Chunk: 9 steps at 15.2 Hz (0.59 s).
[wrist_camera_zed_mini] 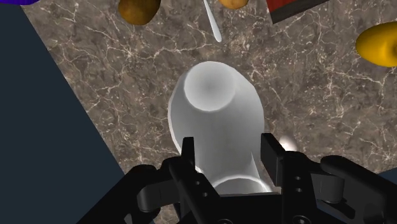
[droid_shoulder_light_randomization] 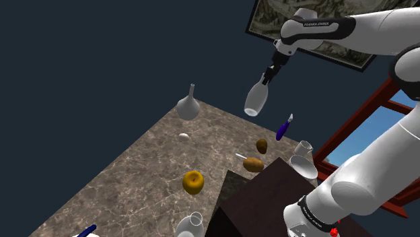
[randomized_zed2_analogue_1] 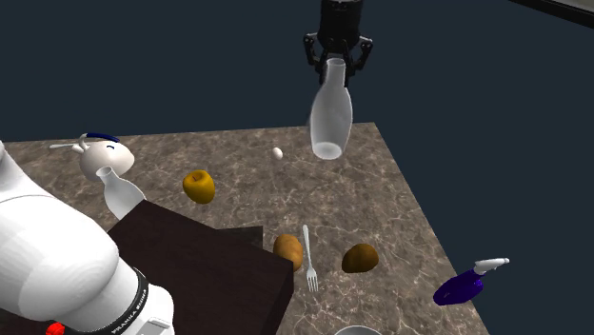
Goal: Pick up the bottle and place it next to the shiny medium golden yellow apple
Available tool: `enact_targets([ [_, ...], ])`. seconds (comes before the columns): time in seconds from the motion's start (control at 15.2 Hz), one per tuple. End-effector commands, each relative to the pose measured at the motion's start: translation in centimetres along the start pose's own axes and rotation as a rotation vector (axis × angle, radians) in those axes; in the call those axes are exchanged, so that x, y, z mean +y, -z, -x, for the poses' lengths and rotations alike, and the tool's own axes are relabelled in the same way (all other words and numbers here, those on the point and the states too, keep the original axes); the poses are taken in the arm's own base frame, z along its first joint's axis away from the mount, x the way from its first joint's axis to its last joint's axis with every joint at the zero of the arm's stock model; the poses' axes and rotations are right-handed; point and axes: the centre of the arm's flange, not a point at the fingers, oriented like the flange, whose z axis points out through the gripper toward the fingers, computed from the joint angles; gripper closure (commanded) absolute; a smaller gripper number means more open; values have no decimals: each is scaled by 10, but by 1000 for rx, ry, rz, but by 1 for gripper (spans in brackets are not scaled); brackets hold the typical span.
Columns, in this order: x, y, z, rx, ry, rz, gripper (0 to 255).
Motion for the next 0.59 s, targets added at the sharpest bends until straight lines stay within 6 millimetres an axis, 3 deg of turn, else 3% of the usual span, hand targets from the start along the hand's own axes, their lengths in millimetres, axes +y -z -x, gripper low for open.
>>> enact_targets([
  [0.0,-25,0,2,0,-2,1,255],
  [0.53,-130,1,10,0,-2,1,255],
])
